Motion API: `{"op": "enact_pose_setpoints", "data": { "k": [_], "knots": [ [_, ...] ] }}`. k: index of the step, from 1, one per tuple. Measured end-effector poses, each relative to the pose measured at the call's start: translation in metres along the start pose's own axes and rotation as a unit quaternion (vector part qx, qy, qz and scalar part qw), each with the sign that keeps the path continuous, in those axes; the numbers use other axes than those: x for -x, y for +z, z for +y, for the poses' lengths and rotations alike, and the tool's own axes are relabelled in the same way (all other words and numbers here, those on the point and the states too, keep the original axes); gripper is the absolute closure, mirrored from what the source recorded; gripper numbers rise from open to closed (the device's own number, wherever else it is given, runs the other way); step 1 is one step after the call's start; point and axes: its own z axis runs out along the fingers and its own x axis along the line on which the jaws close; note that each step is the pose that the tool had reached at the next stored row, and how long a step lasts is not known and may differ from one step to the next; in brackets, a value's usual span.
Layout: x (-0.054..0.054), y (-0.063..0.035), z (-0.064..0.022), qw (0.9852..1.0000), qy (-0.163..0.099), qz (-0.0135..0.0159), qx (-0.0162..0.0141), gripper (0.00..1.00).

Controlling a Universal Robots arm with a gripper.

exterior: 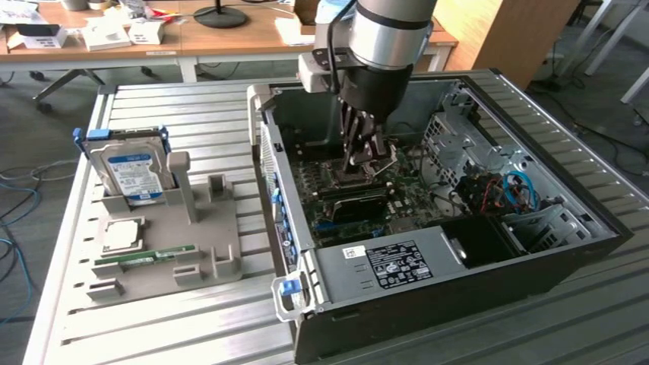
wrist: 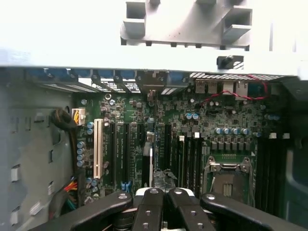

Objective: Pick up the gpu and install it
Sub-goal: 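Press down on the gpu until it lock into place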

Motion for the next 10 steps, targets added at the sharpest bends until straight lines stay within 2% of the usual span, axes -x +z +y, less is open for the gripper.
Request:
{"op": "enact_pose_setpoints", "data": {
  "k": [10],
  "knots": [
    [0.0,-0.0001,-0.0024,1.0,0.0,0.0,0.0,0.89]
  ]
}}
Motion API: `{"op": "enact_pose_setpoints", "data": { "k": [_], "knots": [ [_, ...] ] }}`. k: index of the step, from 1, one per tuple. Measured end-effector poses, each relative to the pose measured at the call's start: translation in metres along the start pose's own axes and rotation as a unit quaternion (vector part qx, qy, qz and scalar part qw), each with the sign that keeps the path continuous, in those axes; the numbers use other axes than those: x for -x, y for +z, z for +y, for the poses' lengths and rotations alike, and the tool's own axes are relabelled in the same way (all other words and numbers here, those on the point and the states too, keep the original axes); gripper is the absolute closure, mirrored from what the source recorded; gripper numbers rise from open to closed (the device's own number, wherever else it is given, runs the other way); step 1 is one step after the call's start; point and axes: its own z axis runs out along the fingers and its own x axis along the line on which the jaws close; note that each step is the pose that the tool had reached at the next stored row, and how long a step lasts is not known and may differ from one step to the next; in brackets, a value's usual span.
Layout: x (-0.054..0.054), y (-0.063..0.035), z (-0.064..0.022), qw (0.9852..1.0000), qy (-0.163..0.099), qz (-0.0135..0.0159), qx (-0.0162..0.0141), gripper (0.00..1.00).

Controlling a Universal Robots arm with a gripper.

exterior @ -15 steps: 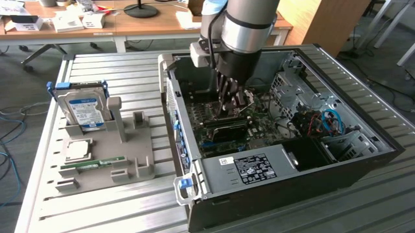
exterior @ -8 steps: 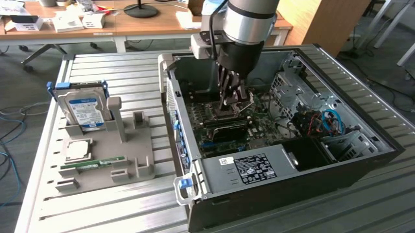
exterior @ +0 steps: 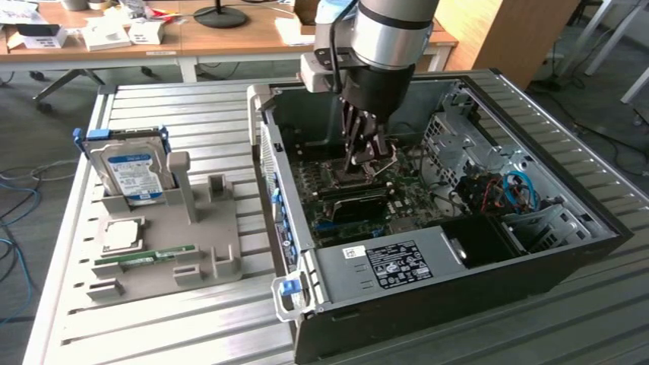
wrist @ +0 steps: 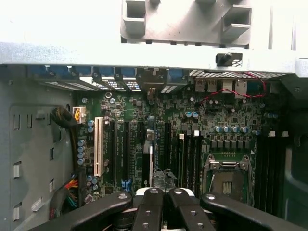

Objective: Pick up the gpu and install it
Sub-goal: 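Press down on the gpu until it lock into place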

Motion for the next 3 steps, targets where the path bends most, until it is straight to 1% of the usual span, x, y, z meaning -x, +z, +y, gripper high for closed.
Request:
{"op": "enact_pose_setpoints", "data": {
  "k": [3],
  "knots": [
    [0.0,0.0,0.0,1.0,0.0,0.0,0.0,0.89]
  ]
}}
